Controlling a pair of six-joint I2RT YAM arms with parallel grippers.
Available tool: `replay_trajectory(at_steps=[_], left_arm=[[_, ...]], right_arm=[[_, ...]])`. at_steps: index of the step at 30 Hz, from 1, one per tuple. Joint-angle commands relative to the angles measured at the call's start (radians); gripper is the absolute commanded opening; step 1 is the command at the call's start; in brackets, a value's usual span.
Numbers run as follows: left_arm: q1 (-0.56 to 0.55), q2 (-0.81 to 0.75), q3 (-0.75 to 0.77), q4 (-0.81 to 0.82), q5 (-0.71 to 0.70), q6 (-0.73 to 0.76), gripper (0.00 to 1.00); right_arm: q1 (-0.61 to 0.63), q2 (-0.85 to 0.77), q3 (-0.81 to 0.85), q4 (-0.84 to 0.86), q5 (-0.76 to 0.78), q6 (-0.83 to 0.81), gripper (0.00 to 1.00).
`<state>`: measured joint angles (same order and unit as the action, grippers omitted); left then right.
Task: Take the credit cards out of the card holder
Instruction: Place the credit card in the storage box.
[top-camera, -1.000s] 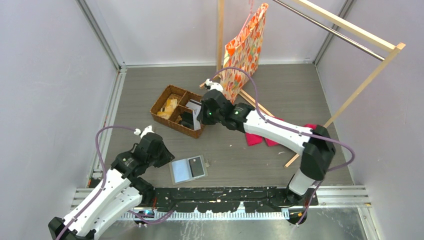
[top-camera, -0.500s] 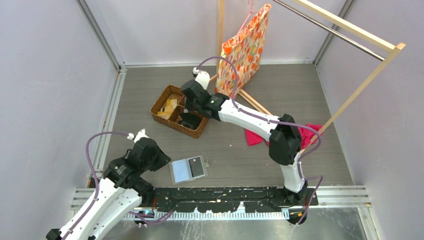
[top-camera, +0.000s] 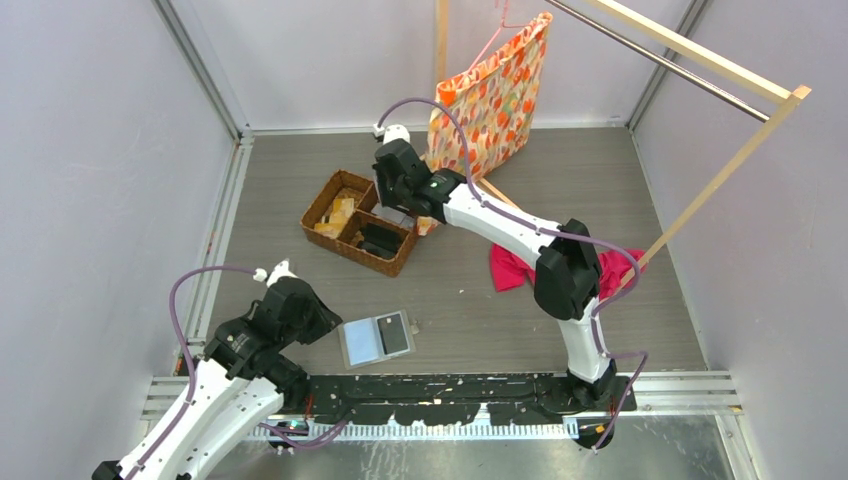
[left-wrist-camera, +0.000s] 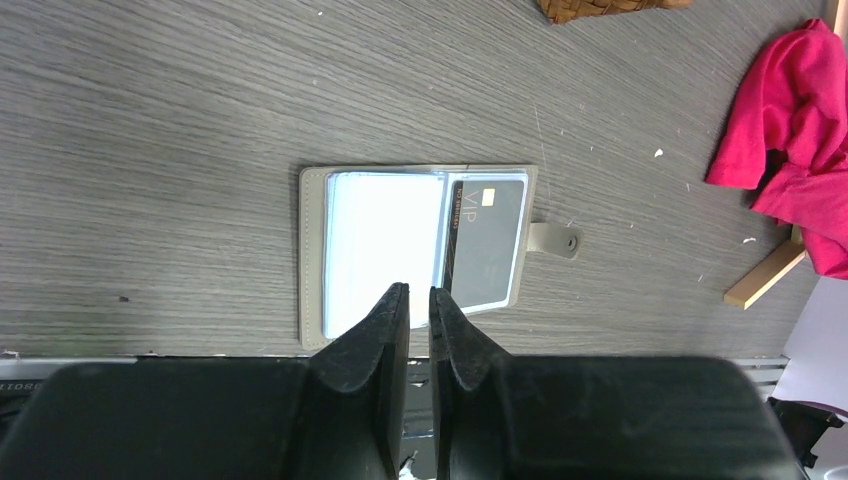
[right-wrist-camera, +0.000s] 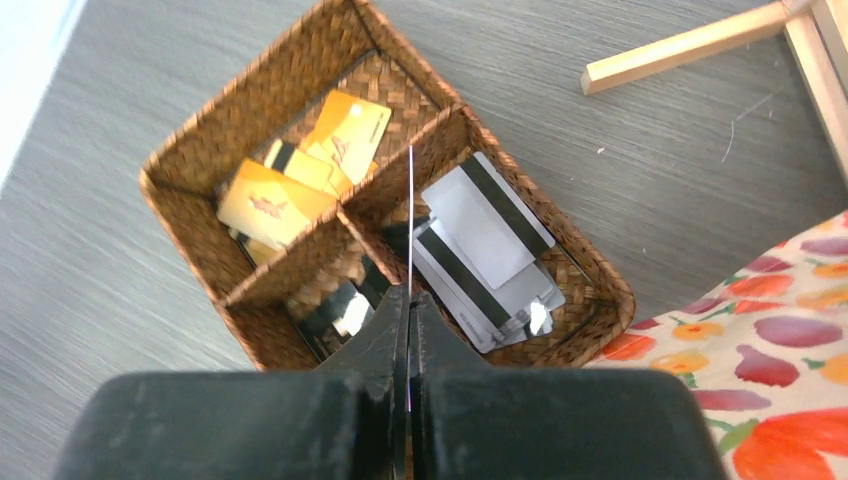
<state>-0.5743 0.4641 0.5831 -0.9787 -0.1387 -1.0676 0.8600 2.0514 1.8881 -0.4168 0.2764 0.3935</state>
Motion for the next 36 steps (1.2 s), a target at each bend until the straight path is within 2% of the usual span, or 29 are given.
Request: replay_trajectory(at_steps=[1, 8, 19, 36], left_arm=[[0.004, -0.003, 0.018, 0.006, -0.005, -0.003, 0.15], [0.004, 0.000, 0.004, 0.015, 0.009, -0.001, 0.15], [0.004, 0.009, -0.031, 0.062, 0.035, -0.008, 0.15], [0.004, 0.021, -0.039, 0.082, 0.047, -0.009, 0.15]], right_arm=[[0.012, -0.036, -0.012, 0.024, -0.077, -0.255, 0.01], [0.015, -0.060, -0.022, -0.001, -0.117, -0.379, 0.01], [0.027, -0.063, -0.010, -0.088, 0.136, -0.673, 0.01], [0.029, 0.105, 0.051, -0.049, 0.134, -0.887, 0.01]])
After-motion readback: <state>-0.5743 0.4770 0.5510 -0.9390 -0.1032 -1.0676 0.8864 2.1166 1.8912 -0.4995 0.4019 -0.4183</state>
